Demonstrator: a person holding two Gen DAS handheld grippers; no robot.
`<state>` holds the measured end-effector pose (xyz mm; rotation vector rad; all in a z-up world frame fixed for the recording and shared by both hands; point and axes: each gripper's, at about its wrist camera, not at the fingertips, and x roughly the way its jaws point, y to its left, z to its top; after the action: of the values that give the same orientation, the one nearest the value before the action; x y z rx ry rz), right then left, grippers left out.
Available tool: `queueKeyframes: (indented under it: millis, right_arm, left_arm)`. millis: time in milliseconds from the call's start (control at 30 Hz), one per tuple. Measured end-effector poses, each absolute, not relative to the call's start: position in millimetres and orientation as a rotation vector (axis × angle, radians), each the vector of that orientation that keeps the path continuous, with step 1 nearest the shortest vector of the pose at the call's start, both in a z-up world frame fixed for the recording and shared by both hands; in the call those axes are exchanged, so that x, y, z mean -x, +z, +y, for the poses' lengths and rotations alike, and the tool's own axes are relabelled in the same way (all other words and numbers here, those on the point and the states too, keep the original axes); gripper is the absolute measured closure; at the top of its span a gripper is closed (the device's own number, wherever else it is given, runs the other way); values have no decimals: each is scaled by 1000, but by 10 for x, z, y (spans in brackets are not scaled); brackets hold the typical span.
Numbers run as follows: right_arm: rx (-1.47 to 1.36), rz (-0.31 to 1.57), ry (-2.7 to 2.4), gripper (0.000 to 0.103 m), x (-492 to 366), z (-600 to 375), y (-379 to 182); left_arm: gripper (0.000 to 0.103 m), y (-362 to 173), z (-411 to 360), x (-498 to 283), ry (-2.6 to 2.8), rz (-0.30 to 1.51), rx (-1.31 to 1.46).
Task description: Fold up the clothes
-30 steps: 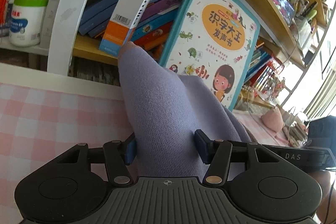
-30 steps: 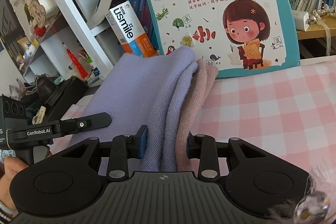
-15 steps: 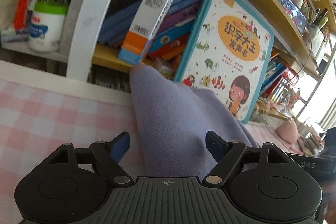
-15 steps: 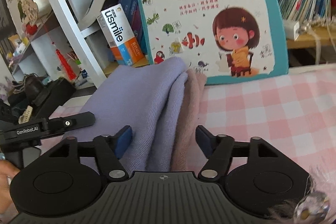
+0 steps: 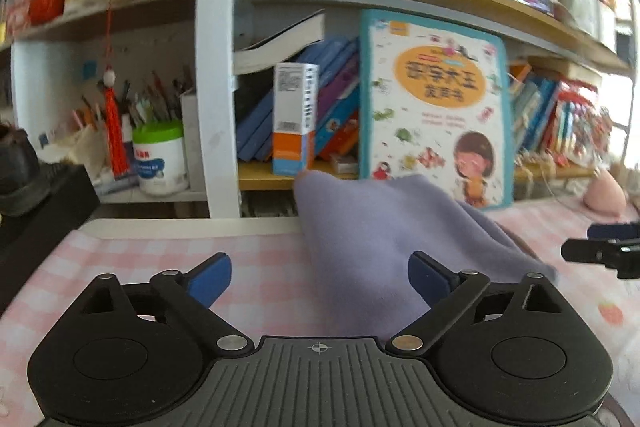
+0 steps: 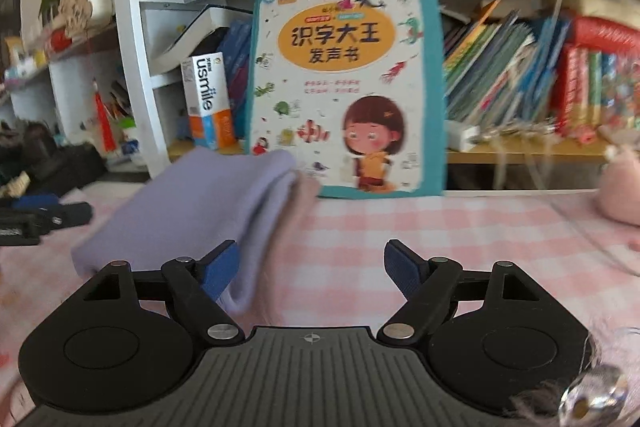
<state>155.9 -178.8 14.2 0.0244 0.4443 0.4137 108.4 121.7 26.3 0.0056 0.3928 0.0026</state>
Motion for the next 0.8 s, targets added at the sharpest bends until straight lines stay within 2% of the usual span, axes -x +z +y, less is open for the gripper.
queueKeyframes:
  millis: [467,800]
  right_arm:
    - [16,406,369,18,-782,-1961,118]
    - [28,377,337,14,-594,-1942,43]
  left_arm:
    - [1,280,657,-469,2,348,-1]
    - [1,231,525,-312,27,320,-100]
